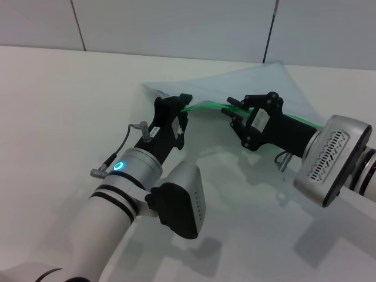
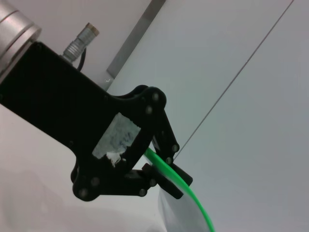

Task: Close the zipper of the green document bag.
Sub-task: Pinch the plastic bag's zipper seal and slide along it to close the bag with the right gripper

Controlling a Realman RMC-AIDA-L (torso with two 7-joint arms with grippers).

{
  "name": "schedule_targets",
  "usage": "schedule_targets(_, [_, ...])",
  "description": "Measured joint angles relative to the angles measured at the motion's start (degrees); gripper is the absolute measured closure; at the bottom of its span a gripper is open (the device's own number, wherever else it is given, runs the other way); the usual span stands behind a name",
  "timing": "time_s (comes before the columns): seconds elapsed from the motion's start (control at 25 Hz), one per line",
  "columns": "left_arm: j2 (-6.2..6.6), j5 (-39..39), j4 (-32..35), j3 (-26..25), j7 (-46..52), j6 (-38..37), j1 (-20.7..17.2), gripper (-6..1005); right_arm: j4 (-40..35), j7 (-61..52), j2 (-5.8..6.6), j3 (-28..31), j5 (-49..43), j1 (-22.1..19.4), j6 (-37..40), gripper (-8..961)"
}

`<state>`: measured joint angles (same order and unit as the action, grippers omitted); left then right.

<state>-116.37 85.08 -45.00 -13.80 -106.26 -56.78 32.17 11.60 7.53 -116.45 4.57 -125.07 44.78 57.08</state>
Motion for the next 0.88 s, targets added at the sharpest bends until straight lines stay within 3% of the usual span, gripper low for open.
schedule_targets(0.88, [0.08,0.0,0.0,0.0,0.31,0.01,0.0,943,0.0,0.03,0.0,0.0,0.0,-0.41,0.13,850])
